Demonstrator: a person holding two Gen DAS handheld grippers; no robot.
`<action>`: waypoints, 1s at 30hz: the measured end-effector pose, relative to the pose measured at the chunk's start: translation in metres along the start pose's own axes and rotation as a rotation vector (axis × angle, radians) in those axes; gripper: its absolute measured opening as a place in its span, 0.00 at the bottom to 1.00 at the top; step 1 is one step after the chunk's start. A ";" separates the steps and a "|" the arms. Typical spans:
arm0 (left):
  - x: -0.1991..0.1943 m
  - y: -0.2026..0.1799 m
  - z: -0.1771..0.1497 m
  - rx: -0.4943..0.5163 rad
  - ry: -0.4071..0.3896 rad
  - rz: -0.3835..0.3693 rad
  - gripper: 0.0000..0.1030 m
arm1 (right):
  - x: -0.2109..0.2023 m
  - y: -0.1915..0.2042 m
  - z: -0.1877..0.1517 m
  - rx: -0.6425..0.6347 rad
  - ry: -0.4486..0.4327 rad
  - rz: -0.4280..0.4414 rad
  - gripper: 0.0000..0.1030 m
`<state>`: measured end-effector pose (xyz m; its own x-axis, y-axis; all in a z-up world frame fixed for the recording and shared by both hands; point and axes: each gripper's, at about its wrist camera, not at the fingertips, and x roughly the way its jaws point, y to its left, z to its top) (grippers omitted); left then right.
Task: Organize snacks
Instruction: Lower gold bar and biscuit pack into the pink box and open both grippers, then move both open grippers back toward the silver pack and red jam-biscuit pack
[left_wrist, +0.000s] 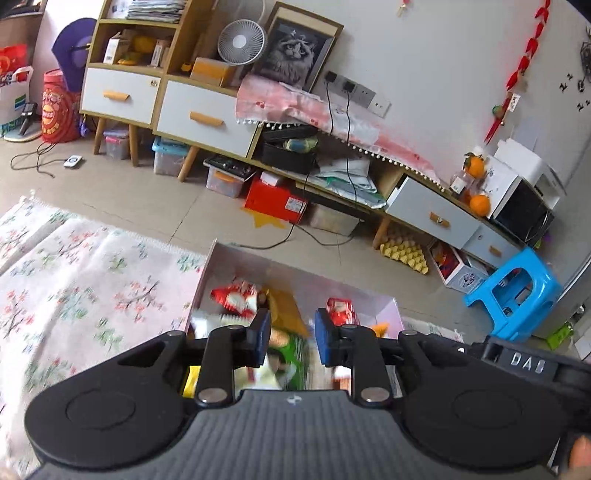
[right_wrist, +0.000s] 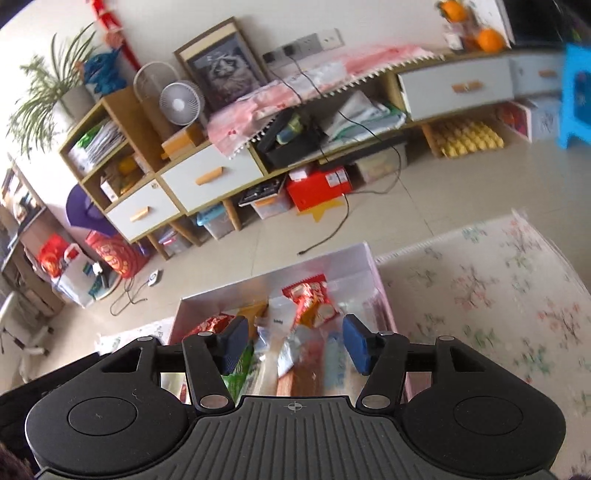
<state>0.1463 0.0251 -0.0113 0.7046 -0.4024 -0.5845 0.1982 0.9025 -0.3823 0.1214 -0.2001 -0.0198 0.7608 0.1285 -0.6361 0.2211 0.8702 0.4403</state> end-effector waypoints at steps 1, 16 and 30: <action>-0.004 0.001 -0.002 -0.009 0.011 -0.005 0.22 | -0.005 -0.001 -0.001 0.013 0.010 0.009 0.57; -0.053 -0.017 -0.048 0.109 0.191 0.210 0.79 | -0.075 -0.017 -0.058 -0.109 0.148 -0.213 0.68; -0.033 -0.031 -0.079 0.213 0.327 0.163 0.90 | -0.080 -0.046 -0.069 -0.090 0.191 -0.232 0.80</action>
<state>0.0635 -0.0015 -0.0365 0.4920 -0.2479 -0.8346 0.2627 0.9562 -0.1291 0.0086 -0.2177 -0.0328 0.5660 0.0011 -0.8244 0.3141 0.9243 0.2169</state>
